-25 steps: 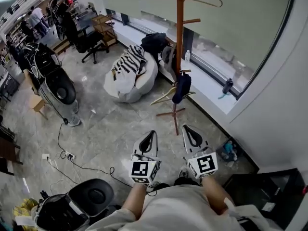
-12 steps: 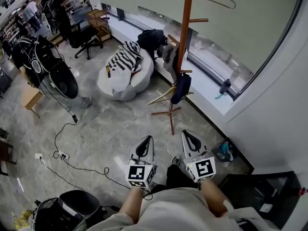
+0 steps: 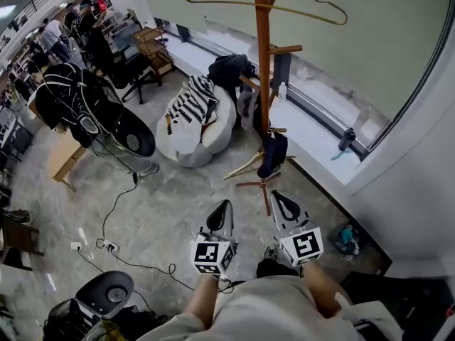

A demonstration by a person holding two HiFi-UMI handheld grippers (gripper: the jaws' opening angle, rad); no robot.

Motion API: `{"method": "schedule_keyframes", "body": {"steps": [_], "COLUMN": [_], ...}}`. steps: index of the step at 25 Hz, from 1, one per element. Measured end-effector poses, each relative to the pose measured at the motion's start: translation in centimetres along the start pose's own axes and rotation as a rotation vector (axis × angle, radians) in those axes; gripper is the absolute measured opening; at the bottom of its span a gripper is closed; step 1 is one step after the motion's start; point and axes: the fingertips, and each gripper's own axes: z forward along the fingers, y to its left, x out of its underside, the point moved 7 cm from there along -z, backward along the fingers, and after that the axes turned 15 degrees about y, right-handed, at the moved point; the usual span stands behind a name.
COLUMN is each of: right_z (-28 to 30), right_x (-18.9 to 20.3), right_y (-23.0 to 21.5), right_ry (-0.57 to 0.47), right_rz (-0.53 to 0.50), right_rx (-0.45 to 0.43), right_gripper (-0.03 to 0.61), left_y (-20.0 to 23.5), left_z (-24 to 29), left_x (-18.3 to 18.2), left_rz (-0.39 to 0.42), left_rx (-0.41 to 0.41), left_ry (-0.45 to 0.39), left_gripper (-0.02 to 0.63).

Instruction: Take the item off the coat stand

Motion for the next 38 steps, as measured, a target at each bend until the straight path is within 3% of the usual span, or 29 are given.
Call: {"method": "schedule_keyframes", "body": {"steps": [9, 18, 24, 32, 38], "right_z": [2.9, 6.8, 10.1, 13.7, 14.7], "right_x": [0.4, 0.7, 0.5, -0.5, 1.3], "right_y": [-6.9, -9.3, -10.7, -11.4, -12.9], "right_ry": [-0.004, 0.039, 0.046, 0.130, 0.180], "right_rz": [0.042, 0.056, 0.073, 0.123, 0.188], "right_rx": [-0.015, -0.007, 0.077, 0.153, 0.238], "right_gripper": [0.005, 0.005, 0.005, 0.005, 0.005], "left_y": [-1.9, -0.5, 1.7, 5.2, 6.4], "left_z": [7.7, 13.1, 17.7, 23.3, 27.2], "left_x": [-2.6, -4.4, -5.7, -8.3, -9.3], "left_rz": [0.033, 0.062, 0.107, 0.181, 0.221], "left_rx": [0.014, 0.059, 0.134, 0.208, 0.234], "left_ry": [0.050, 0.061, 0.085, 0.137, 0.201], "left_gripper": [0.011, 0.011, 0.009, 0.011, 0.009]}}
